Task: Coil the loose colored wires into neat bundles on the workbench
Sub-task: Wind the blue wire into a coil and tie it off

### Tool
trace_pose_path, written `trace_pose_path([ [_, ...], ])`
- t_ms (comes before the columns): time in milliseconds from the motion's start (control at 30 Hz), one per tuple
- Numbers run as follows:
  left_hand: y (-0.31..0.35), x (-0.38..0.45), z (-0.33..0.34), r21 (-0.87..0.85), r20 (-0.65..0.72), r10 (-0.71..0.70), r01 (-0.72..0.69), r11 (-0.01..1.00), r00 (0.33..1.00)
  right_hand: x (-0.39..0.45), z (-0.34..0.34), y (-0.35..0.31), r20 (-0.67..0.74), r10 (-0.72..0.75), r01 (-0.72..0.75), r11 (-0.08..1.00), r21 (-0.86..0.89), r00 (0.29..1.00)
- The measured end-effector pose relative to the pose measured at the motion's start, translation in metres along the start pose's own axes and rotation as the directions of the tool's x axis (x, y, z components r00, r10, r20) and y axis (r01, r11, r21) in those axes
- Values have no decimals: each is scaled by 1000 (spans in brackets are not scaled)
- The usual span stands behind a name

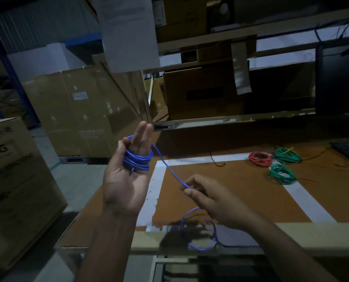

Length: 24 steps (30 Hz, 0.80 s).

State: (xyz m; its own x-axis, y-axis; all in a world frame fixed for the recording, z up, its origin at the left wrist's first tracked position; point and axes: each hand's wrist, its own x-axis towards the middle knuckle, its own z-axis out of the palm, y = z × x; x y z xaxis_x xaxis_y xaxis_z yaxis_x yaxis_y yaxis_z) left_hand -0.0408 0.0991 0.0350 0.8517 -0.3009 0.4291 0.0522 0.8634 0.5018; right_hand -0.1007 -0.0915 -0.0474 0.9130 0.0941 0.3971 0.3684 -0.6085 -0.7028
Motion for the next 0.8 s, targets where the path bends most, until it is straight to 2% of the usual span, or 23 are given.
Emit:
trace_pose_path([
  [67, 1, 4, -7, 50, 7, 50, -50, 997, 999, -7, -4, -6, 2, -34, 34, 970, -239, 999],
  [133, 1, 7, -17, 258, 37, 116, -121, 958, 993, -15, -7, -16, -3, -63, 59, 959, -276, 998],
  [200, -4, 8, -26, 563, 52, 117, -126, 817, 992, -18, -9, -29, -11, -111, 105, 965, -239, 994],
  [267, -15, 3, -31, 800, 79, 11, -70, 595, 997, -17, -11, -40, -71, -186, 164, 956, -244, 980],
  [300, -20, -2, -28, 855, 109, -67, -59, 516, 992, -15, -12, -44, -130, -217, 179, 951, -251, 968],
  [367, -29, -13, -18, 888, 146, -179, -49, 458, 973, -9, -18, -47, -249, -238, 172, 950, -259, 939],
  [533, -36, -23, -12, 816, 177, -262, 7, 578, 949, 3, -37, -46, -369, -272, 130, 922, -365, 889],
  [700, -31, -23, -19, 776, 196, -375, 91, 625, 906, 7, -45, -34, -335, -265, 94, 888, -450, 904],
  [800, -30, -26, -18, 639, 207, -346, 142, 756, 915, 6, -45, -26, -303, -192, 43, 898, -438, 933],
])
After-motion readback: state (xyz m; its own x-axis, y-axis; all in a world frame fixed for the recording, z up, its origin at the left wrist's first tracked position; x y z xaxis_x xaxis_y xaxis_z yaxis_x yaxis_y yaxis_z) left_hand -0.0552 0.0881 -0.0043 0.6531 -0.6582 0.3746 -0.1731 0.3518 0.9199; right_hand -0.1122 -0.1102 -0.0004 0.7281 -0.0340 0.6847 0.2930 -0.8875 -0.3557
